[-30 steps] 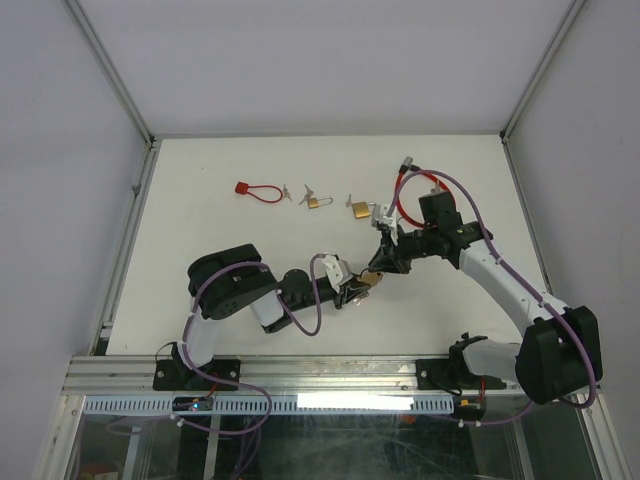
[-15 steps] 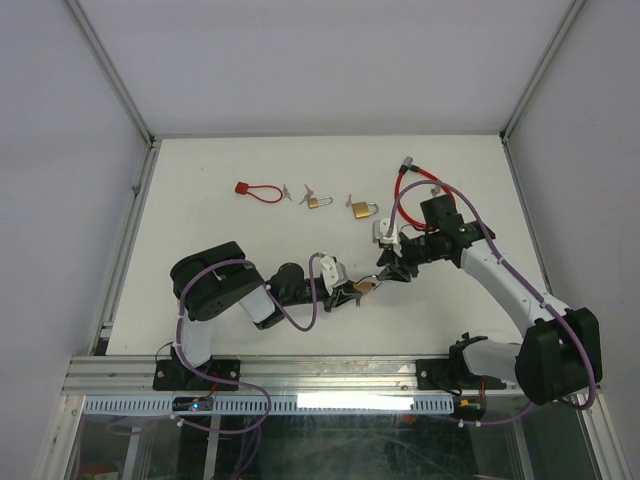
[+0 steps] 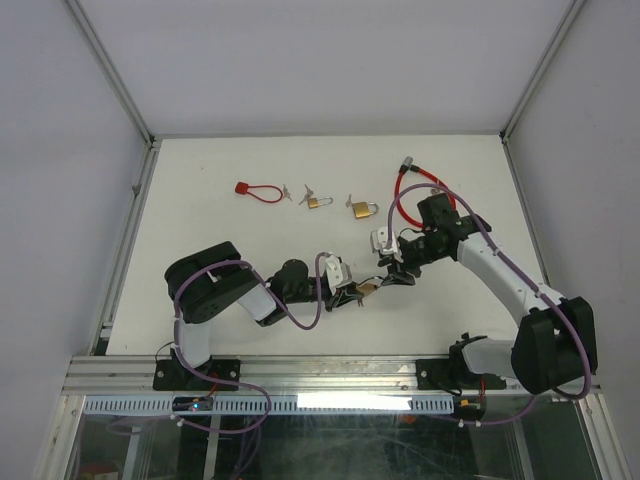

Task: Lock with the key
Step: Lock the lock.

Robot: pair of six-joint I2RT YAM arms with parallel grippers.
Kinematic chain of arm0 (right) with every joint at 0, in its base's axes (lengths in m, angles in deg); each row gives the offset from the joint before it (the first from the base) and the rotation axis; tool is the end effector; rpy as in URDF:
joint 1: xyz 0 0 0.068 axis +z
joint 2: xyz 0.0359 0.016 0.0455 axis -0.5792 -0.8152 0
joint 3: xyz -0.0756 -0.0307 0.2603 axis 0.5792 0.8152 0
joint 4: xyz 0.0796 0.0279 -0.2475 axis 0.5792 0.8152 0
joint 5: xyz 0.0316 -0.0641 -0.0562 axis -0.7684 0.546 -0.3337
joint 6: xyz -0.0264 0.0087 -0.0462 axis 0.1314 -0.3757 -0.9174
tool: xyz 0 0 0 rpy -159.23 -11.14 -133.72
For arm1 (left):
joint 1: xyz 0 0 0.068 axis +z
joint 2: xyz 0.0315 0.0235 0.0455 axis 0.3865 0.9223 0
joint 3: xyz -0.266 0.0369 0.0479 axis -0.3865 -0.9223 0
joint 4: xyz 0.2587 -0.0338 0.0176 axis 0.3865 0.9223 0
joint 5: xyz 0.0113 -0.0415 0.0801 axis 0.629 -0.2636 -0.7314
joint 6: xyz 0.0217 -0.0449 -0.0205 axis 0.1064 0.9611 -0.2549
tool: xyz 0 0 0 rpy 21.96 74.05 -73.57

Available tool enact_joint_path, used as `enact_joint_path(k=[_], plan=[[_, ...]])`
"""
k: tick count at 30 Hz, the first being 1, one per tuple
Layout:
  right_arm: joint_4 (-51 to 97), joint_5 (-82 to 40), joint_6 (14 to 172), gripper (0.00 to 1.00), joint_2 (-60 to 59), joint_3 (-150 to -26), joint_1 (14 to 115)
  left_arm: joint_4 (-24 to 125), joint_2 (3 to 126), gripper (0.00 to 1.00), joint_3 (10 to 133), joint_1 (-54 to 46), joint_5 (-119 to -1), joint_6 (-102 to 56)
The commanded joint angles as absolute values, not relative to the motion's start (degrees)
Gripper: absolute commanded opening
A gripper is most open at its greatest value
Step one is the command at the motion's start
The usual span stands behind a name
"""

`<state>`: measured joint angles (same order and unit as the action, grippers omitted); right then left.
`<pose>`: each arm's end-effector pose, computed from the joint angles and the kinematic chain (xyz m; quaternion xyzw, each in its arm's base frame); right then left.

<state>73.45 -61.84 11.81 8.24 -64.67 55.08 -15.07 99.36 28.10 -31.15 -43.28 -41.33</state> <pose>0.2000 0.0998 0.2464 -0.7033 0.5644 0.2916 0.3191 0.1710 -0.2596 0.1050 0.5005 0.5942 -0.3975 0.4883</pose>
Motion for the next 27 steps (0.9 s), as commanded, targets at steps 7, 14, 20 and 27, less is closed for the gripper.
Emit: enact_joint_path(k=[7, 14, 20, 27], plan=[[76.07, -62.61, 5.71, 0.11, 3.39, -67.11, 55.0, -17.13, 96.94, 0.0, 29.24, -30.79, -41.6, -42.58], [77.16, -63.57, 3.61, 0.0, 2.47, -68.7, 55.13, -16.69, 96.77, 0.0, 29.11, -30.79, -41.23, -43.11], [77.37, -59.68, 5.42, 0.0, 0.19, -68.13, 58.21, -16.67, 96.94, 0.0, 29.12, -30.76, -41.16, -43.2], [71.67, -58.88, 8.44, 0.0, 1.45, -64.63, 58.97, -17.32, 97.11, 0.0, 28.75, -30.7, -41.25, -43.18]])
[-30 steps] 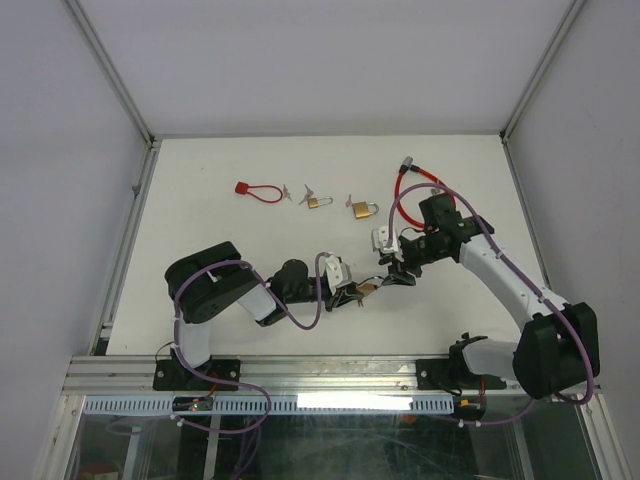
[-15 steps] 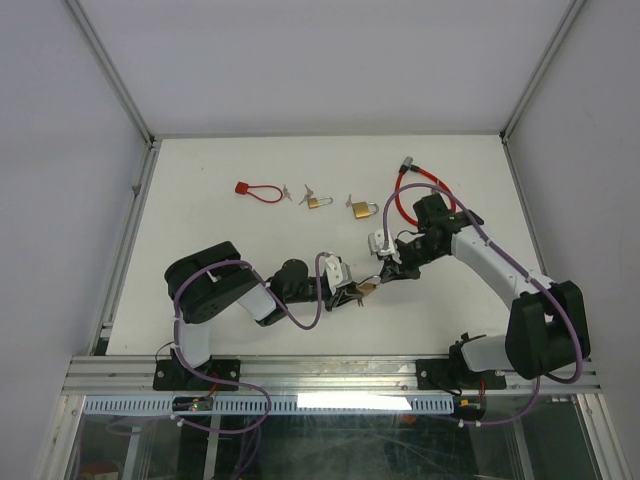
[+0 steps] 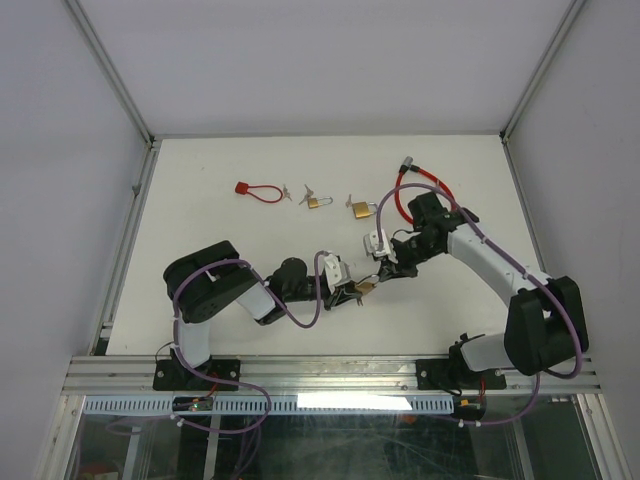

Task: Lock with the key
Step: Lock the lock.

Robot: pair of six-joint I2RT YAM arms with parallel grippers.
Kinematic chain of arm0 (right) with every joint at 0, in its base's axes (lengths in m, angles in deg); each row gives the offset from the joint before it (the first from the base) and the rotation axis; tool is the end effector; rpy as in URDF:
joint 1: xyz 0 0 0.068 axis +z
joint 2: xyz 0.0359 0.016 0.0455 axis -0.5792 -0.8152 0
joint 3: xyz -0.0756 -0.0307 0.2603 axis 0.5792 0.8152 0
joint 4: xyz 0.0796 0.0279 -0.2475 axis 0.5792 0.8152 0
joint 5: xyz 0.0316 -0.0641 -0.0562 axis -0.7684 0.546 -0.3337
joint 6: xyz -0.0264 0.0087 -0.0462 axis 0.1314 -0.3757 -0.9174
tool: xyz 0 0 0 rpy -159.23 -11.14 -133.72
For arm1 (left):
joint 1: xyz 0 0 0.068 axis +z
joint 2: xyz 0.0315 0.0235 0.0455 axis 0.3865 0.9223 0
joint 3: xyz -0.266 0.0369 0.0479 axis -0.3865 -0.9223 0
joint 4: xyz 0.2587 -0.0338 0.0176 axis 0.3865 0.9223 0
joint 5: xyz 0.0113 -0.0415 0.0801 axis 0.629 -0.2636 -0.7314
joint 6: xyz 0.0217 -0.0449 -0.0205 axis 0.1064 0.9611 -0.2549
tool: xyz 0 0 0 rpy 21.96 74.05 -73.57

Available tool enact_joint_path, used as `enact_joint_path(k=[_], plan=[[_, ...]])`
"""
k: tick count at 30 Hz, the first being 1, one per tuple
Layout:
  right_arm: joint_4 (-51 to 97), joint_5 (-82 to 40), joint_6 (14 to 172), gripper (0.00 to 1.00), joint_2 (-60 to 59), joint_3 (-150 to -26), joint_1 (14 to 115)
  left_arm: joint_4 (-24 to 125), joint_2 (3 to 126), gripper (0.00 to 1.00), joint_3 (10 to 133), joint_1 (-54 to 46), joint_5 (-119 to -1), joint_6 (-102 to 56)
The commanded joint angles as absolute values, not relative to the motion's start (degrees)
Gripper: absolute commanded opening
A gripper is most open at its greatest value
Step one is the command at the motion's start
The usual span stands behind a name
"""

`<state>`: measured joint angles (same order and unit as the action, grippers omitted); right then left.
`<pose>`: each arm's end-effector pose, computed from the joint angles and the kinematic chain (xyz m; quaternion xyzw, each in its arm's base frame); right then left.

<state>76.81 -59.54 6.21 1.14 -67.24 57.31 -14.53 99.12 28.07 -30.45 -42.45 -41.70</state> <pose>0.2112 0.1127 0.2302 -0.7339 0.5484 0.2991 0.2667 0.1734 -0.2574 0.1052 0.5024 0.5941 -0.3971 0.4867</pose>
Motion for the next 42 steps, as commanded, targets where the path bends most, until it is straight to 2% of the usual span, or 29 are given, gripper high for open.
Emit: enact_joint_path(k=[1, 15, 27, 36, 42], plan=[[70.31, -58.58, 8.61, 0.0, 2.27, -63.57, 59.0, -17.37, 97.12, 0.0, 28.67, -30.66, -41.25, -43.15], [72.52, -51.95, 3.55, 0.0, -5.11, -65.03, 63.14, -15.3, 98.21, 0.0, 29.98, -30.35, -39.36, -45.26], [67.25, -53.08, 12.33, 0.0, -9.07, -64.26, 70.22, -9.78, 98.82, 0.0, 31.5, -29.85, -40.19, -47.41], [61.5, -56.9, 21.32, 0.0, -12.79, -64.85, 73.44, -23.72, 102.57, 0.0, 27.45, -28.91, -40.82, -46.08], [57.34, -55.76, 26.61, 0.0, -11.94, -65.04, 77.89, -26.35, 104.3, 0.0, 26.58, -28.28, -40.52, -45.71]])
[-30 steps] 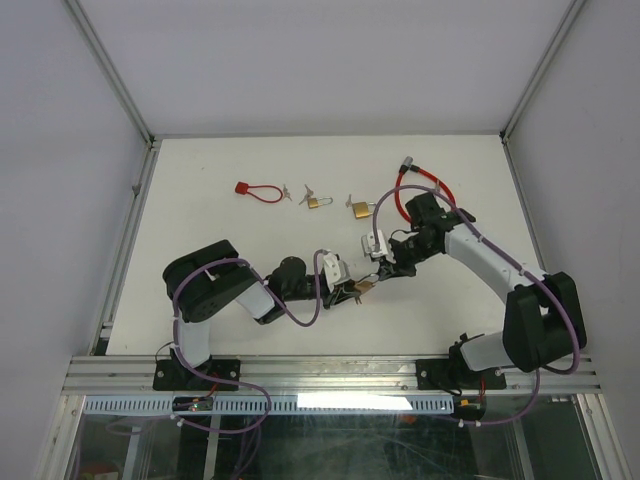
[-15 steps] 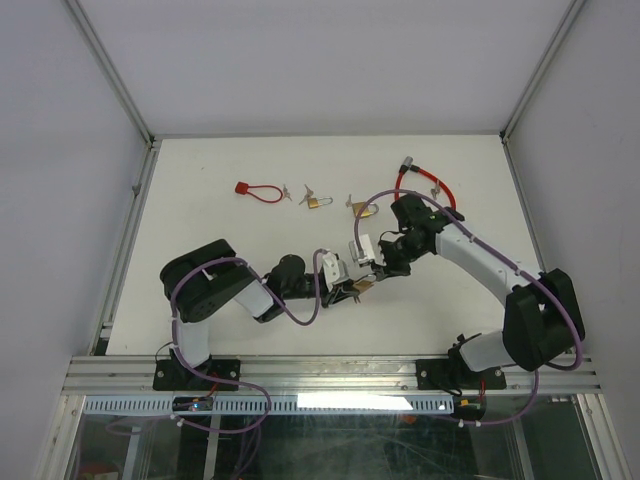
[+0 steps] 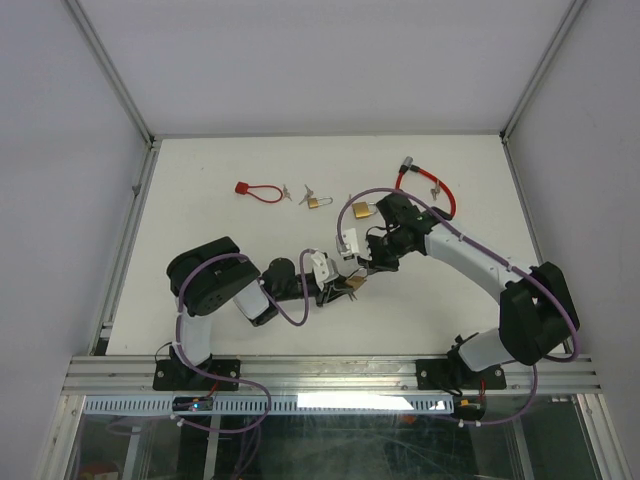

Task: Lock with the key
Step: Lock the lock.

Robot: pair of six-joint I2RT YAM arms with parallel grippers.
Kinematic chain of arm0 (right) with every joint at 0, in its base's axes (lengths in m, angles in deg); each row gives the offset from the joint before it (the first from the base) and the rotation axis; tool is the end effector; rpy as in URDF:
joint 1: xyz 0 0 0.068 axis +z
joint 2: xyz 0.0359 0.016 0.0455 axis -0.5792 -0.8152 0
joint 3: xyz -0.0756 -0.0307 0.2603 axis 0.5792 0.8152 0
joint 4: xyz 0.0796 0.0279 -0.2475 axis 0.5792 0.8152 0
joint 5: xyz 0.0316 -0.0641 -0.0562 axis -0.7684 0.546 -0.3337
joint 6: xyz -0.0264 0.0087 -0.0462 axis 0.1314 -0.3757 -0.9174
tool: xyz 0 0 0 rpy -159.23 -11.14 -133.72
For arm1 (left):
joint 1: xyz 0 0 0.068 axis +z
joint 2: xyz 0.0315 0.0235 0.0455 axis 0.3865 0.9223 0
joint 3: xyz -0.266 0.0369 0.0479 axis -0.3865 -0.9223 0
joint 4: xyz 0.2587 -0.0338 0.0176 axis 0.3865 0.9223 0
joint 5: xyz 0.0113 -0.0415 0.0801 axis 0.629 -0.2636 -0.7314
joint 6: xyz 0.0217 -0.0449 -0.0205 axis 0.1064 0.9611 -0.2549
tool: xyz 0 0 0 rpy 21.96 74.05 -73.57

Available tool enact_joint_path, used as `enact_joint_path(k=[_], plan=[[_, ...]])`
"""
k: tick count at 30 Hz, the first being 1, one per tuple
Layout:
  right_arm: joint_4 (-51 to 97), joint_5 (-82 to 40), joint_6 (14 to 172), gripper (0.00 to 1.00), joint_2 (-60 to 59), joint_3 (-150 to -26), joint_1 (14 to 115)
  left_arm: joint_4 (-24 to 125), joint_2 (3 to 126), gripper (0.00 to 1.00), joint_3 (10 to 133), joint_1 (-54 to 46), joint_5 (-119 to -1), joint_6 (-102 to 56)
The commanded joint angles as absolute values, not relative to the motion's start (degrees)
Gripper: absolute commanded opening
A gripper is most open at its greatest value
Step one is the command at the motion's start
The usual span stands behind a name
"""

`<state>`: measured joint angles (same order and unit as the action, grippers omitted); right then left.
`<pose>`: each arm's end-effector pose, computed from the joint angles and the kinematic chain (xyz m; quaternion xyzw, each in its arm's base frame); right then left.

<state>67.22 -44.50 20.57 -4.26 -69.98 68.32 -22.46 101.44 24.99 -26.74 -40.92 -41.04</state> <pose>0.2197 0.1641 0.2197 -0.7475 0.5900 0.2128 0.2190 0.1815 -0.2373 0.0978 0.4827 0.5932 -0.3959 0.5083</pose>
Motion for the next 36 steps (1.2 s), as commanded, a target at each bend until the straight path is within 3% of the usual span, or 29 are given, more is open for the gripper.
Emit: enact_joint_path(k=[1, 6, 15, 23, 30, 35, 36], plan=[[57.19, -56.18, 27.3, 0.0, -11.96, -65.52, 78.3, -26.89, 104.27, 0.0, 26.26, -28.12, -40.36, -45.55], [58.23, -54.25, 28.54, 0.0, -15.47, -67.59, 84.33, -30.21, 104.33, 0.0, 24.7, -26.72, -39.56, -44.56], [59.4, -62.98, 30.69, 0.0, -18.36, -69.54, 86.51, -36.75, 104.11, 0.0, 21.4, -23.86, -38.02, -44.69], [53.74, -63.75, 32.41, 0.0, -22.79, -67.49, 87.78, -38.23, 102.3, 0.0, 18.65, -21.2, -36.3, -46.45], [52.57, -64.01, 31.54, 0.0, -21.01, -65.7, 87.92, -39.04, 102.8, 0.0, 18.98, -20.24, -36.36, -45.22], [51.38, -61.9, 36.95, 0.0, -14.21, -68.42, 82.8, -42.26, 100.46, 0.0, 17.08, -19.68, -39.94, -39.52], [51.45, -62.12, 37.77, 0.0, -13.0, -68.81, 80.7, -42.66, 99.66, 0.09, 16.67, -19.71, -40.16, -37.76]])
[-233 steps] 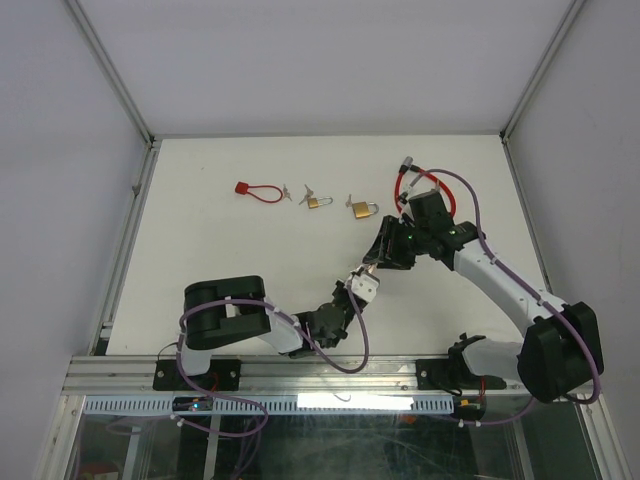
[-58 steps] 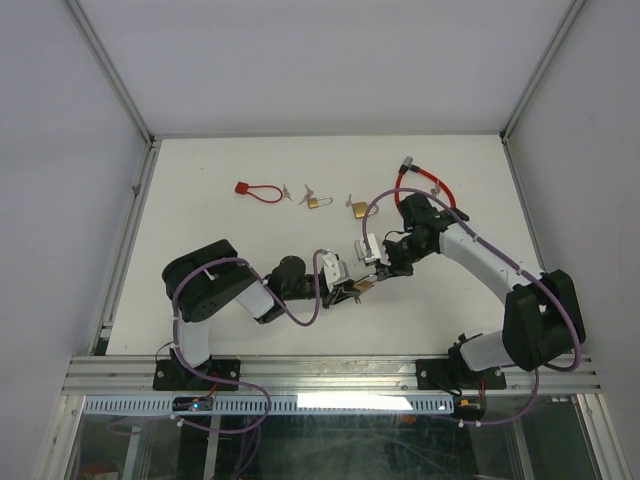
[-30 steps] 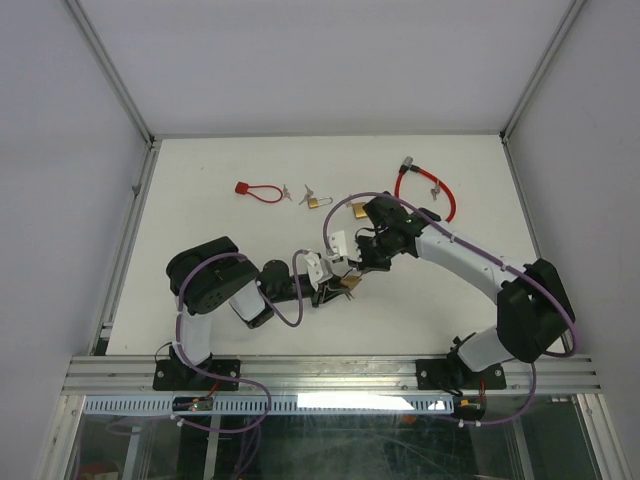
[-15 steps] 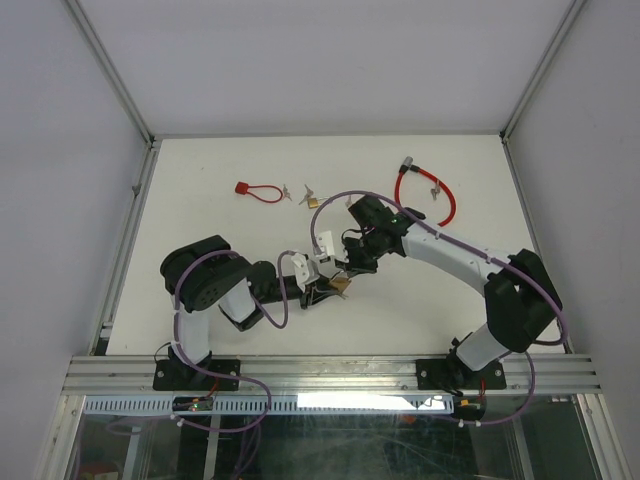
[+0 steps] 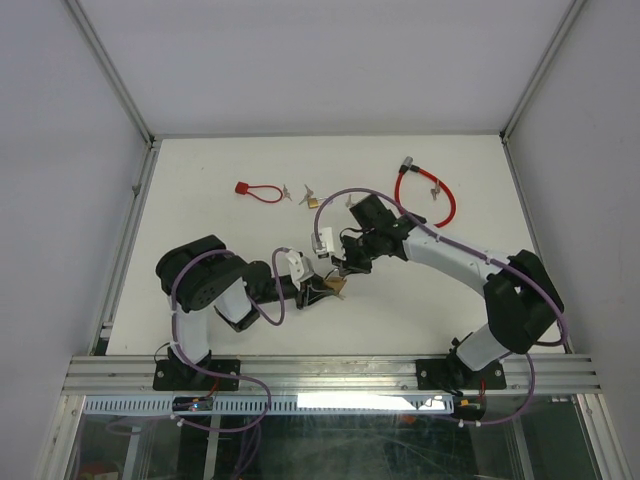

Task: Lock with the key
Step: Lock the lock, then place the lock at the center of the board.

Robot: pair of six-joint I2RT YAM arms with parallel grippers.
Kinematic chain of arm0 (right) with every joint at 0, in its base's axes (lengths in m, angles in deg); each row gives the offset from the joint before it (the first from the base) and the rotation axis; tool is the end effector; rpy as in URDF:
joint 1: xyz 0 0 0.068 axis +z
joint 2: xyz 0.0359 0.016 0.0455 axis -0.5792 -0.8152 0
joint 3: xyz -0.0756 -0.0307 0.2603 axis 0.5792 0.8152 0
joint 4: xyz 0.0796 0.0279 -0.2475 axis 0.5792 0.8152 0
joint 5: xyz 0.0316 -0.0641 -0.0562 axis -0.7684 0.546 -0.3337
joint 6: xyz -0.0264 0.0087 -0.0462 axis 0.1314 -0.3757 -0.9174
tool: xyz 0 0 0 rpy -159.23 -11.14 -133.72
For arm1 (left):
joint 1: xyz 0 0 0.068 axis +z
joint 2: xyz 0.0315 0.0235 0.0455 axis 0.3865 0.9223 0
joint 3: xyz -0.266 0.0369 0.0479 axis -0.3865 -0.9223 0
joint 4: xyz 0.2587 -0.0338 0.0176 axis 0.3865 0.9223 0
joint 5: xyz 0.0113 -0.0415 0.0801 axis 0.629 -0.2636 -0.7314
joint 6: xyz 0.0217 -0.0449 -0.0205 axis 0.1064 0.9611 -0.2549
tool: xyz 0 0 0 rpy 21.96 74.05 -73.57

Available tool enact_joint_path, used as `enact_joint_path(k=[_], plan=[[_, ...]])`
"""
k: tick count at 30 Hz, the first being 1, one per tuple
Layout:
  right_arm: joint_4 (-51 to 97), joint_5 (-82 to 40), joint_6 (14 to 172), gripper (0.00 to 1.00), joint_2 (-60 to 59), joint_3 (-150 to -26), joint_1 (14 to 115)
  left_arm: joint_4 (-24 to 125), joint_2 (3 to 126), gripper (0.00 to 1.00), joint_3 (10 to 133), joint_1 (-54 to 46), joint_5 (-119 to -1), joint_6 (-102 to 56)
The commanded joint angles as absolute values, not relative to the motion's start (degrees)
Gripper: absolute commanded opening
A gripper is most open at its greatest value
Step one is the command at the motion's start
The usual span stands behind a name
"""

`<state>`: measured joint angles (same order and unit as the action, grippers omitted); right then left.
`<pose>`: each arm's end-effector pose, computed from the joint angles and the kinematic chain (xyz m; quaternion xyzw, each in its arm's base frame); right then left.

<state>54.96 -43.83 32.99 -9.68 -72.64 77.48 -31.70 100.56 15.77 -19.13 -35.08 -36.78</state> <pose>0.2191 0.2222 0.2155 -0.7337 0.5862 0.2327 0.2526 0.1787 -0.1861 0.0928 0.4438 0.6137 -0.4144 0.5048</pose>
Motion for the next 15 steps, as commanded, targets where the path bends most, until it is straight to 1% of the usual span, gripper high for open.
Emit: enact_joint_path(k=[1, 2, 4, 5, 7, 11, 15], plan=[[51.47, -62.7, 38.4, 0.0, -11.97, -69.01, 78.36, -43.07, 98.92, 0.18, 16.36, -19.67, -40.71, -35.41], [51.72, -63.17, 38.71, 0.0, -11.11, -69.13, 76.16, -43.26, 98.12, 0.27, 16.12, -19.66, -41.02, -33.31], [53.71, -65.24, 37.87, 0.0, -9.78, -69.36, 72.05, -43.57, 96.39, 0.48, 15.37, -19.68, -41.76, -29.22], [55.05, -66.8, 37.04, 0.0, -9.28, -69.5, 70.09, -43.79, 95.53, 0.57, 14.98, -19.67, -42.38, -27.41], [57.56, -68.86, 35.48, 0.0, -8.08, -69.59, 67.14, -44.48, 93.7, 0.69, 13.49, -19.69, -42.9, -24.54], [60.95, -71.18, 32.8, 0.0, -6.34, -69.43, 62.45, -45.33, 89.12, 0.78, 10.62, -19.67, -45.26, -21.49], [65.21, -71.87, 31.98, 0.0, -6.99, -71.51, 57.93, -42.43, 82.85, 0.84, 8.09, -19.69, -48.63, -18.86]])
